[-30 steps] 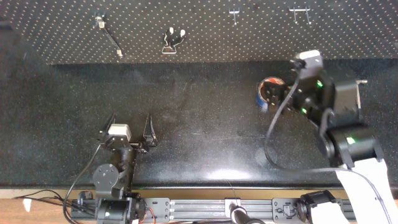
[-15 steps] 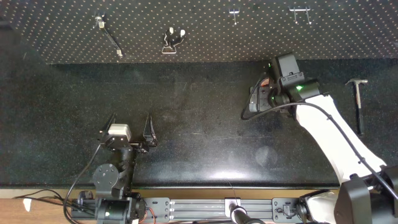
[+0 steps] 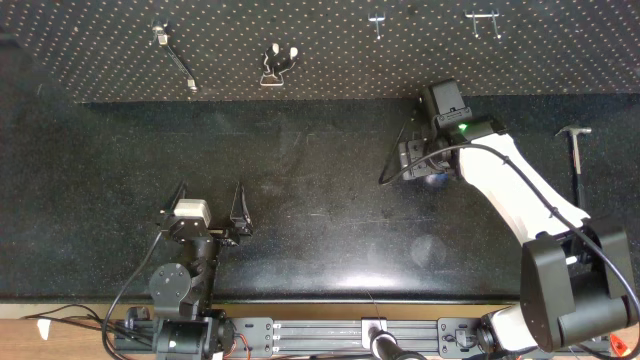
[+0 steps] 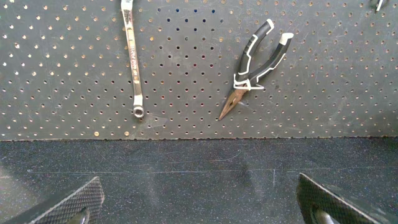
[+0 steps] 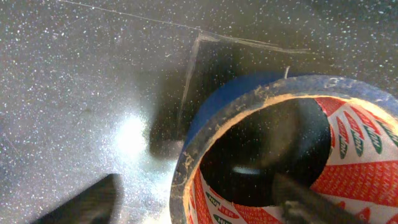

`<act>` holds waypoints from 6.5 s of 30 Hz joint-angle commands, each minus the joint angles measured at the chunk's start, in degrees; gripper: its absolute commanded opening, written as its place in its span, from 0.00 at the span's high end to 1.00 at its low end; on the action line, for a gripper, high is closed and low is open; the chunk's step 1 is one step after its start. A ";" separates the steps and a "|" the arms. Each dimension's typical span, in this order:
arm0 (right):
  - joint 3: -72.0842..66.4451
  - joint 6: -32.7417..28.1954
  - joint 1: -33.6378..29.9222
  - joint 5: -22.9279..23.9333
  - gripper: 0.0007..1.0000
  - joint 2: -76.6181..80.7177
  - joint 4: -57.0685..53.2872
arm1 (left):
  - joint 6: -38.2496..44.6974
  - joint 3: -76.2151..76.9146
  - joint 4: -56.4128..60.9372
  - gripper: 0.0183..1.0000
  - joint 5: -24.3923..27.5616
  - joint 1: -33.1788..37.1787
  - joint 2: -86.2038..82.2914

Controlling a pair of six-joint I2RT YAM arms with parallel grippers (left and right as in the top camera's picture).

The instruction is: Place Tools Onto Pegboard

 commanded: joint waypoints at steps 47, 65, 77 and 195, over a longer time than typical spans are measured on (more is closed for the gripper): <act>5.49 -4.33 8.15 9.44 0.05 -18.14 26.29 | 0.74 -0.09 -0.35 0.00 0.76 -0.24 -0.44; 5.29 -13.66 -37.51 7.48 0.04 -18.58 -20.02 | 0.72 -0.09 -0.35 0.00 0.76 -0.24 -0.44; 5.29 -40.57 -54.86 1.14 0.04 -1.38 -17.20 | 0.72 -0.09 -0.35 0.00 0.76 -0.24 -0.44; 5.31 -15.87 -18.84 -11.98 0.02 -33.24 10.45 | 0.74 -0.09 -0.35 0.00 0.76 -0.24 -0.44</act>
